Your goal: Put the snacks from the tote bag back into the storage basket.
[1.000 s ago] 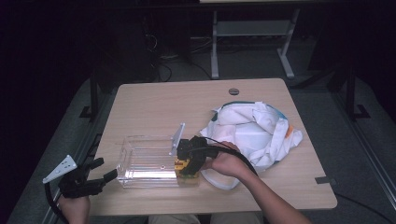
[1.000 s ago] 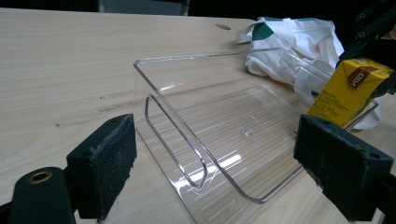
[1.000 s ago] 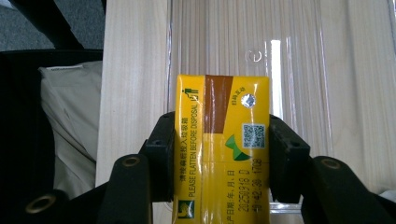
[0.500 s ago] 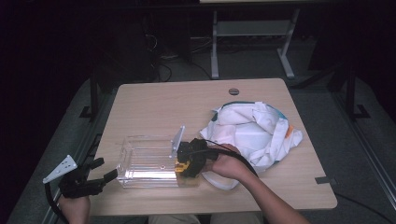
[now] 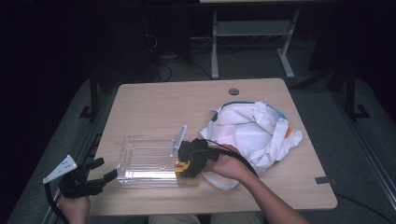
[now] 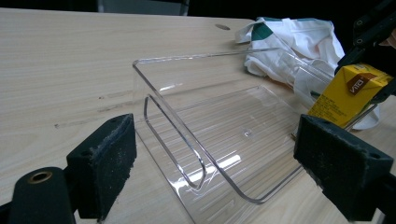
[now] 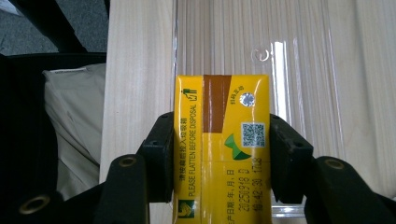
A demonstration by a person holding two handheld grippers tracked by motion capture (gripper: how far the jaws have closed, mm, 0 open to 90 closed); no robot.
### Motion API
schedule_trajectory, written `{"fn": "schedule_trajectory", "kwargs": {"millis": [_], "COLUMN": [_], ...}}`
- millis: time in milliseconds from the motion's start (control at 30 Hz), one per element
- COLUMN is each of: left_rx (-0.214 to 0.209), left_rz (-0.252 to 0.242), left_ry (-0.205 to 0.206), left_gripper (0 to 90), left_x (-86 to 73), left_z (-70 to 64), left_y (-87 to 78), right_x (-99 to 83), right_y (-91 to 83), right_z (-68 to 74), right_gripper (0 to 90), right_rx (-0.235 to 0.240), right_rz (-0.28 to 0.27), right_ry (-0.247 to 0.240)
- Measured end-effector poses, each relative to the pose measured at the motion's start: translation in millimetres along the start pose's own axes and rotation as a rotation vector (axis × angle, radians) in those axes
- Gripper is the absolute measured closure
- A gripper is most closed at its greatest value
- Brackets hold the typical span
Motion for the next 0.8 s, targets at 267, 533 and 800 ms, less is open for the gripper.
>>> {"fn": "schedule_trajectory", "kwargs": {"millis": [267,533,800], "left_rx": [0.000,0.000,0.000], "left_rz": [0.000,0.001,0.000], "left_ry": [-0.001,0.002,0.001], "left_gripper": [12.7,12.8,12.7], "left_x": [0.0,0.1,0.1], "left_z": [0.0,0.0,-0.3], "left_y": [0.1,0.4,0.7], "right_x": [-0.1,-0.6,-2.1], "right_y": [0.1,-0.8,-4.6], "right_z": [0.1,0.1,-1.5], "right_gripper": [48.2,43.7,37.5], "right_rx": [-0.005,-0.005,-0.014], "right_rz": [0.007,0.010,0.007], "right_ry": [0.006,0.018,0.041]}}
Point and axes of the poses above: each handheld gripper's, and its own axes: y roughly forward along the jaws, x roughly out of its top, z roughly to its left, the point moved 1 cm from there along y, roughly forward along the jaws, and after that the axes turned 12 degrees about -y, right-handed, at the moved point
